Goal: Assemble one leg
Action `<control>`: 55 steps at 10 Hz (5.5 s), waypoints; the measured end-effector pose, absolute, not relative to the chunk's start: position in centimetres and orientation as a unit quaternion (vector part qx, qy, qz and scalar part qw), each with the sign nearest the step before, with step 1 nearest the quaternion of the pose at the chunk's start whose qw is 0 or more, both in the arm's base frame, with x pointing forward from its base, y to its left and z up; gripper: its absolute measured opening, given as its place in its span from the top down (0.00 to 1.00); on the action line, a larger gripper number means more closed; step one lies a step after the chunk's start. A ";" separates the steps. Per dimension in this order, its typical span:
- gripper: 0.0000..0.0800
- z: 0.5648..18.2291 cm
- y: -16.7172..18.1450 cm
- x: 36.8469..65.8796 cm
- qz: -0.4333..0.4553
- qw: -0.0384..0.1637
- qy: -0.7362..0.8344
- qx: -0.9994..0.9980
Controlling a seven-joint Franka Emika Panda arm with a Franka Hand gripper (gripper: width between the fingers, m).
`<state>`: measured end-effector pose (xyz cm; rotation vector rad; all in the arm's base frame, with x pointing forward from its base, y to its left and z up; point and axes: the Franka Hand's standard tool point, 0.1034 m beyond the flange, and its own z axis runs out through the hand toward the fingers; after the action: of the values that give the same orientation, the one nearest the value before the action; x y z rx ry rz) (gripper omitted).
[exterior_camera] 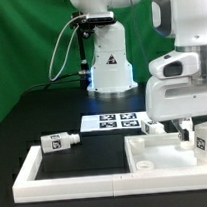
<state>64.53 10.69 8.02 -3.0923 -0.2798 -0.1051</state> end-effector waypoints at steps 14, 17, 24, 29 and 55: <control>0.64 7.3 10.6 64.4 -0.027 0.038 0.429 -0.902; 0.64 7.2 10.5 64.1 -0.013 0.065 0.604 -0.795; 0.20 7.9 12.9 63.9 -0.030 0.063 0.311 -0.948; 0.19 7.4 9.8 64.1 -0.044 0.031 -0.017 -0.998; 0.19 6.8 10.9 64.0 -0.034 0.076 0.587 -0.805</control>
Offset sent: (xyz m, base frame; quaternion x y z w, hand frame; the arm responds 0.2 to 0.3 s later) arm 0.0000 0.0000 0.0000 0.0000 0.0000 0.0000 1.0000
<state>63.99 10.88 6.81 -2.4146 1.7605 -0.1015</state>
